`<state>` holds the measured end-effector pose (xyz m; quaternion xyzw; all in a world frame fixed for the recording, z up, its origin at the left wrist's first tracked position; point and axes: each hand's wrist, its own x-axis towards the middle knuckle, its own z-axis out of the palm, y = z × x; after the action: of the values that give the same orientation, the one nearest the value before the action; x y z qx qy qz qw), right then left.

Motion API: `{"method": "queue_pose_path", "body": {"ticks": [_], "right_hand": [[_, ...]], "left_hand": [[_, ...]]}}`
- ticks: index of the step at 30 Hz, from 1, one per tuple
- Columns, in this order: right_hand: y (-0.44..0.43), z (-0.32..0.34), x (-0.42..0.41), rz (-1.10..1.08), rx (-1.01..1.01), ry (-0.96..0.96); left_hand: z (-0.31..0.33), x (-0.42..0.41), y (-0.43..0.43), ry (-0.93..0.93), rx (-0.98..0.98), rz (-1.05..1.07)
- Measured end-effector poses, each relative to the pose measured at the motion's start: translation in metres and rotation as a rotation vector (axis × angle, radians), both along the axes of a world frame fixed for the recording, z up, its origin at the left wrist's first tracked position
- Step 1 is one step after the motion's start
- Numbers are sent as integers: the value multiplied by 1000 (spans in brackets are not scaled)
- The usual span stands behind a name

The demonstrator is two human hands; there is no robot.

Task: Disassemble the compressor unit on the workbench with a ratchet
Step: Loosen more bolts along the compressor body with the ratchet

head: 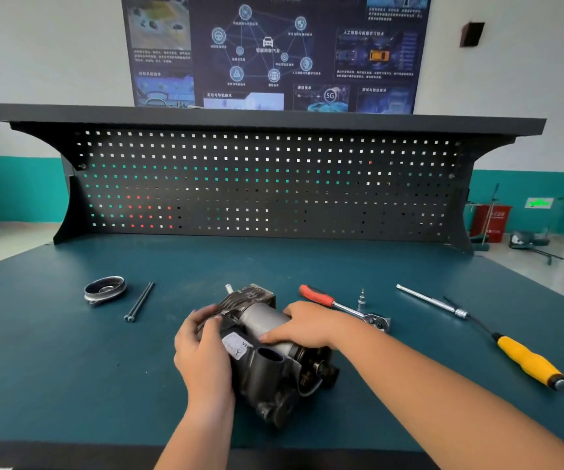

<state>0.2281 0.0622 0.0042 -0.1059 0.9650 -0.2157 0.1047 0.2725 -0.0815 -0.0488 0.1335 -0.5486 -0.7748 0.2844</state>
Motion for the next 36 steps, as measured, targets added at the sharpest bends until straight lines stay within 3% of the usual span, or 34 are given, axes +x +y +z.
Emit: {"method": "queue_pose_path", "body": {"ticks": [5, 10, 13, 17, 20, 22, 26, 28, 29, 30, 32, 34, 36], "right_hand": [[30, -4, -22, 9, -207, -58], [47, -11, -23, -93, -823, -207], [56, -14, -19, -185, -1081, -310], [58, -38, -12, -289, -1227, -317], [57, -57, -11, -310, -1332, -267], [55, -57, -16, -297, -1356, -251], [43, -60, -19, -343, -1375, -270], [41, -67, -19, -377, -1429, -265], [39, -67, -18, -398, -1437, -265], [38, -68, -18, -414, -1454, -264], [33, -68, -20, -422, -1500, -244], [23, -70, -20, -413, -1518, -193], [10, -72, -21, -402, -1530, -147]], "left_hand": [[42, -9, 22, 100, -224, 26], [78, -26, 52, 134, -458, 70], [94, -45, 70, 170, -533, 30], [105, -65, 94, 223, -759, -160], [106, -73, 108, 201, -1184, -289], [107, -77, 104, 154, -1295, -315], [92, -65, 73, 442, -1006, -133], [70, -58, 57, 432, -799, -50], [54, -57, 49, 338, -660, -40], [39, -58, 45, 179, -519, -82], [14, -62, 40, -109, -232, -360], [2, -64, 42, -185, 12, -662], [2, -70, 44, -132, 155, -735]]}}
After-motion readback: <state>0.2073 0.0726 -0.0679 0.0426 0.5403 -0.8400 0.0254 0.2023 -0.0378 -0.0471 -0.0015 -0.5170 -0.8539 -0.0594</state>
